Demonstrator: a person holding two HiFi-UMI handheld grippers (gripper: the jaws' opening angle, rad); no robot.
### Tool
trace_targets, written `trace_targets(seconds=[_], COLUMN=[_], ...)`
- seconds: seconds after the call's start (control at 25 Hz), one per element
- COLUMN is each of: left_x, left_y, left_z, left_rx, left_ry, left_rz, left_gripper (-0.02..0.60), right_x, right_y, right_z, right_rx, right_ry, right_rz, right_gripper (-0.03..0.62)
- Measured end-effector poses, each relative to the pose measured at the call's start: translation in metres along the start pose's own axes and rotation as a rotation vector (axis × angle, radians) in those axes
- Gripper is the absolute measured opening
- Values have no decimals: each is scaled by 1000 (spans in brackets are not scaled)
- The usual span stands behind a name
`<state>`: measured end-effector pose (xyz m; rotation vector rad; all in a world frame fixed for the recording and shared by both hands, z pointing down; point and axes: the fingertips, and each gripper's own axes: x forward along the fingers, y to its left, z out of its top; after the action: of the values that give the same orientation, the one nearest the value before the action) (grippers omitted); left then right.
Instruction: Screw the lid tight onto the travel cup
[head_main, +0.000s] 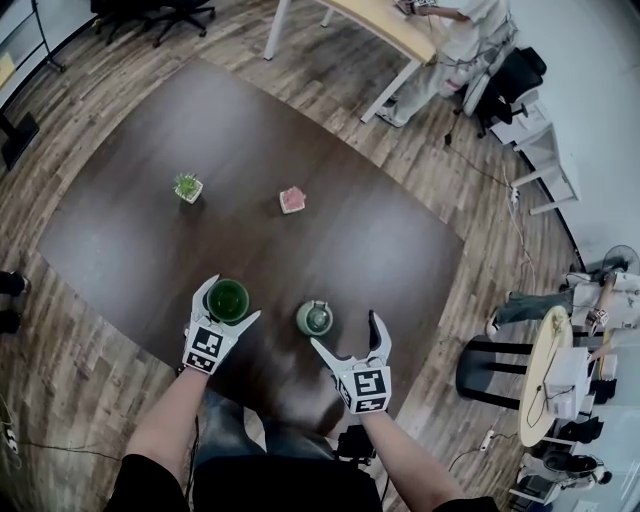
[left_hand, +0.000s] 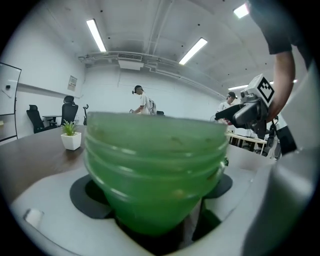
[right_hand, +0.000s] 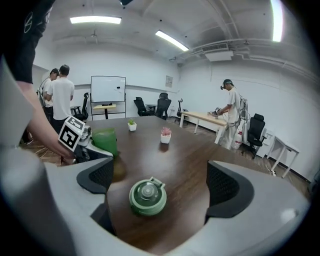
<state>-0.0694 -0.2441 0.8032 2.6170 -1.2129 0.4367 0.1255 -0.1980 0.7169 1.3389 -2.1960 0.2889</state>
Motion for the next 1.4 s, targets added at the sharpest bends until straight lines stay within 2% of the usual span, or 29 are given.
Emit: trace_targets(seconds=[0.16, 0.36, 0.64, 0.68, 0.72, 0.76, 1.04, 1.16, 1.24, 1.4], left_x=[2, 1, 1, 1, 1, 2, 1, -1, -2, -10], left_y=[1, 2, 2, 3, 4, 5, 5, 0, -7, -35], left_z=[0, 0, -2, -2, -2, -2, -3, -3, 11, 58], left_rx=[-6, -8, -9, -9, -9, -9, 0, 12, 17, 105], left_ry=[-5, -4, -5, -5, -4, -4, 0, 4, -15, -15], left_rz=[13, 23, 31, 32, 32, 32, 16, -29, -84, -212], left_gripper=[448, 433, 417, 416, 413, 411, 407, 405, 405, 405], right_x=[18, 57, 85, 86, 86, 86, 84, 77, 66, 29], right_y=[3, 27, 24, 22, 21, 21, 25, 29, 29, 28], right_z=[-33, -71, -96, -99, -101, -101, -103, -93, -73, 4], right_rx=[14, 28, 89, 87, 86, 86, 67, 59, 54, -10], right_ry=[85, 196, 233, 233, 228, 221, 215, 200, 163, 49], right_rz=[18, 76, 37, 31, 28, 28, 65, 109, 150, 255], right_gripper=[592, 591, 582, 562, 472, 448, 446, 446, 446, 446])
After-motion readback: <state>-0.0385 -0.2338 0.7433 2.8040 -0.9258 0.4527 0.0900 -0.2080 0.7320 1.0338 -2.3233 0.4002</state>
